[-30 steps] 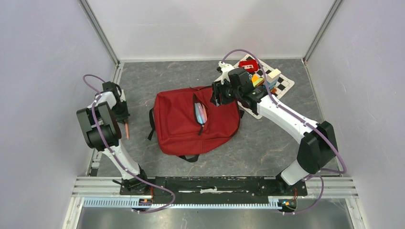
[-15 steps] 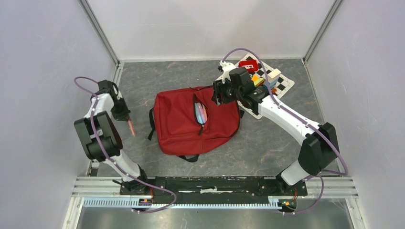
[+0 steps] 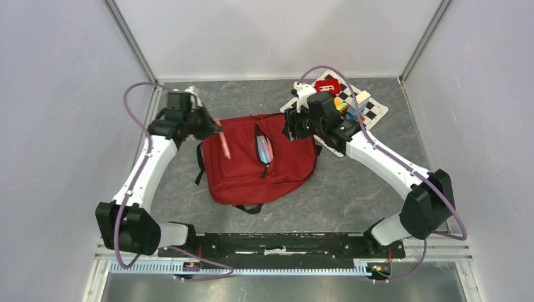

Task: Pack the student bag
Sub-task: Place the stationery in the student bag.

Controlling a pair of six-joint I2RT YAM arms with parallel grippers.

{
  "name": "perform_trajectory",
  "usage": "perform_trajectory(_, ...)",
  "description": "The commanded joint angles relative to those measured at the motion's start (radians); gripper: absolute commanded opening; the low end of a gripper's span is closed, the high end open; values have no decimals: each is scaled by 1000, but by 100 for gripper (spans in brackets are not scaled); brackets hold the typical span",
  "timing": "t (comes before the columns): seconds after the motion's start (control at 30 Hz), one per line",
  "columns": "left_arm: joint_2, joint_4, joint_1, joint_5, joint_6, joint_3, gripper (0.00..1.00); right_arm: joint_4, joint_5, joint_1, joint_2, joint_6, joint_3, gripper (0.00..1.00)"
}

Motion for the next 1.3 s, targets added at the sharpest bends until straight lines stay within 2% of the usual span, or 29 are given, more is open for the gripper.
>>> perform_trajectory(0.0, -10, 203, -211, -32, -281, -34, 2, 66, 12, -3, -66, -8, -36, 61)
perform_trajectory(0.23, 129, 339, -373, -82, -372, 8, 2, 79, 25, -2, -120, -11, -88, 61)
perform_trajectory(0.43, 223, 381, -438, -129, -380, 18, 2, 86, 25, -2, -127, -18, -91, 62)
perform_trajectory(0.7, 252, 387, -478, -222, -369, -6, 2, 89, 30, -5, -124, -26, -83, 62)
perform_trajectory(0.97, 211, 373, -489, -357, -350, -27, 2, 88, 28, -4, -112, -28, -75, 62)
perform_trajectory(1.27, 241, 379, -502, -306, -387, -46, 2, 87, 25, -5, -105, -26, -73, 62)
